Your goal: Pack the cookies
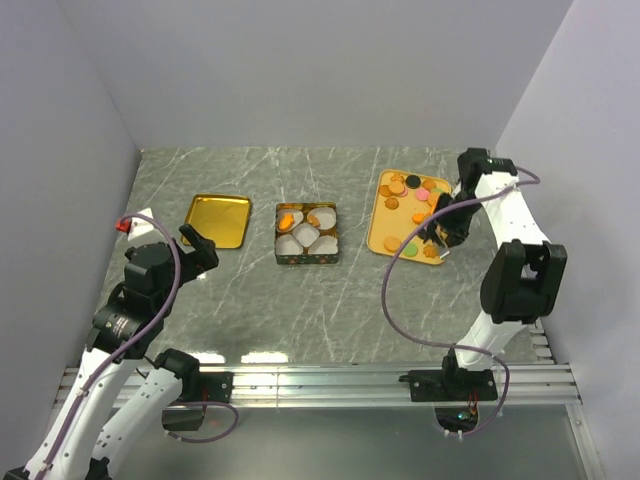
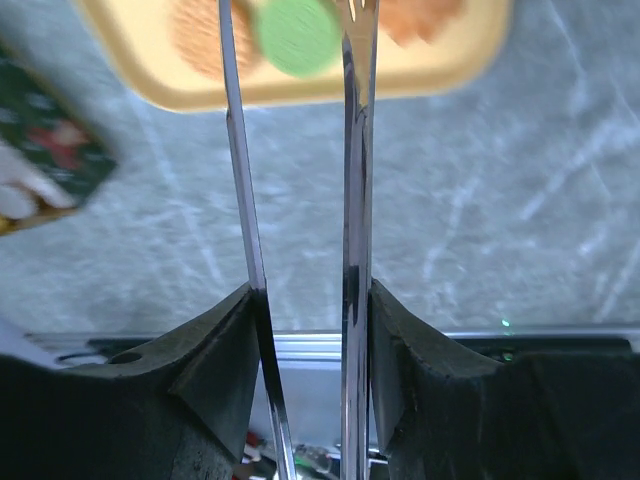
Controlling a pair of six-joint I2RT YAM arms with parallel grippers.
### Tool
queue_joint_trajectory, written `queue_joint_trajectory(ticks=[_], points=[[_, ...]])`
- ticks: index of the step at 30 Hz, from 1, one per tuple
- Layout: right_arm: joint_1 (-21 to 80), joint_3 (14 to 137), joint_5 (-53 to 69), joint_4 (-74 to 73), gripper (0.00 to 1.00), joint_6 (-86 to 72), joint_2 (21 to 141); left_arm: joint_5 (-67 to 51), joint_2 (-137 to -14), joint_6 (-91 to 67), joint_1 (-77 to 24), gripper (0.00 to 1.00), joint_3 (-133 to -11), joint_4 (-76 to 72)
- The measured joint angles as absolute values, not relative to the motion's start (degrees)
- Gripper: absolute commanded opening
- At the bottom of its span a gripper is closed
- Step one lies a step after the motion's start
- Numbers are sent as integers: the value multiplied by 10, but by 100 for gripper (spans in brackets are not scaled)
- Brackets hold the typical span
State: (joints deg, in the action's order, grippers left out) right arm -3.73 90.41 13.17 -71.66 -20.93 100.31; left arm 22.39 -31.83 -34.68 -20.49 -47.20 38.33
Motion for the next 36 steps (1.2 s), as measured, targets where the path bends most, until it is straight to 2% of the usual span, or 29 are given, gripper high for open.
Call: queue_joint_trajectory(ticks=[5, 10, 16, 25, 36], points=[[-37, 816, 98, -716, 50, -211, 958, 224, -312, -347, -215, 99, -471, 383], [-35, 794, 80, -711, 51, -211, 957, 224, -308, -347, -218, 99, -471, 383], [-29, 814, 68, -705, 52, -211, 971, 224, -308, -347, -218, 99, -471, 383], [-18, 907, 49, -711, 54, -206, 1014, 224, -308, -347, -217, 98, -471, 384], [-6, 912, 30, -718, 58, -201, 1048, 224, -302, -347, -200, 98, -471, 384]])
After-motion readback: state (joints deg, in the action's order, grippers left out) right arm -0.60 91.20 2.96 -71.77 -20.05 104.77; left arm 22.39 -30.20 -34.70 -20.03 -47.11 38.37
